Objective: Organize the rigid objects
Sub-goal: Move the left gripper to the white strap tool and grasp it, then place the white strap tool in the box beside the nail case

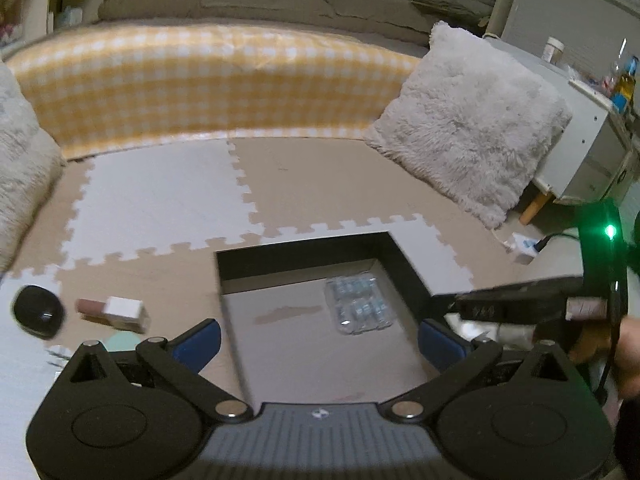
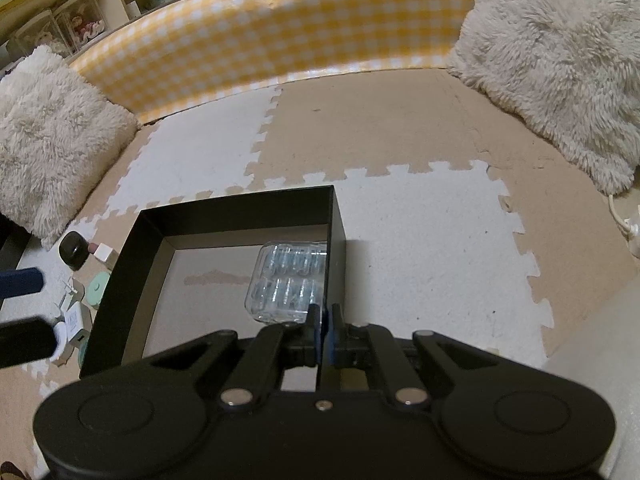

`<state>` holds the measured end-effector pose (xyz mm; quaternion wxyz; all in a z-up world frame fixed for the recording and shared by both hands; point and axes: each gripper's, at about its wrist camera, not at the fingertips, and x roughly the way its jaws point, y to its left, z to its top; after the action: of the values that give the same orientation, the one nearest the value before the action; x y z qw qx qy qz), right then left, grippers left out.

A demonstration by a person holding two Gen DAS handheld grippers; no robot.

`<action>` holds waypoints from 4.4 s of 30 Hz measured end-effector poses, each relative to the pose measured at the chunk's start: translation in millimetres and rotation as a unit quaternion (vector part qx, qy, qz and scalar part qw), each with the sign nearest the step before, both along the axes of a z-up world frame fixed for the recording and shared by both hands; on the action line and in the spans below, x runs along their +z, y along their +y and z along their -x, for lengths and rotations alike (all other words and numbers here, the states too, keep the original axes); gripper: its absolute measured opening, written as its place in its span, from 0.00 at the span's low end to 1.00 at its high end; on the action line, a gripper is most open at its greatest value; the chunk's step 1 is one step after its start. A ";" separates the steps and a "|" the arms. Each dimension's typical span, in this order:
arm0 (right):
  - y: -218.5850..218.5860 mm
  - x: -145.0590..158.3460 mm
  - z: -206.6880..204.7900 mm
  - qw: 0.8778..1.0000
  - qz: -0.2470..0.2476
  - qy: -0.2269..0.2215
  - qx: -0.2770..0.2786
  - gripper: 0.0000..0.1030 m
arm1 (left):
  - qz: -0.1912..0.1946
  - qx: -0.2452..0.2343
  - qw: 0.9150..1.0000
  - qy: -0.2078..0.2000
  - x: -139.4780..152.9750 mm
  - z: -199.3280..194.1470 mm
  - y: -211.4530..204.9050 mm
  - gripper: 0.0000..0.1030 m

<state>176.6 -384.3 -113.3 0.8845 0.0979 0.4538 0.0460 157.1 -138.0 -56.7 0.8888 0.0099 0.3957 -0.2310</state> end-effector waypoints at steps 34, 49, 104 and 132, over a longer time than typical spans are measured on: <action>9.0 -3.2 -1.2 1.000 0.027 0.008 0.005 0.05 | -0.104 0.150 0.981 0.066 -55.8 -37.2 185.2 0.62; 13.4 -3.6 -0.6 0.999 0.040 0.009 0.009 0.05 | -0.118 0.131 0.980 0.088 -92.3 -56.8 182.8 0.60; 14.1 -5.1 -3.5 0.999 0.043 0.021 0.005 0.05 | 0.090 0.043 0.993 0.063 -11.9 -25.7 -4.8 0.46; 18.6 -7.9 -5.9 0.998 0.057 0.028 0.012 0.05 | -0.043 0.123 0.986 0.105 -94.9 -96.3 -81.0 0.47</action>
<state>182.5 -365.7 -121.2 0.8750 0.0433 0.4815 0.0277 253.4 -219.0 -151.6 0.8625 -0.0249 0.4950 -0.1025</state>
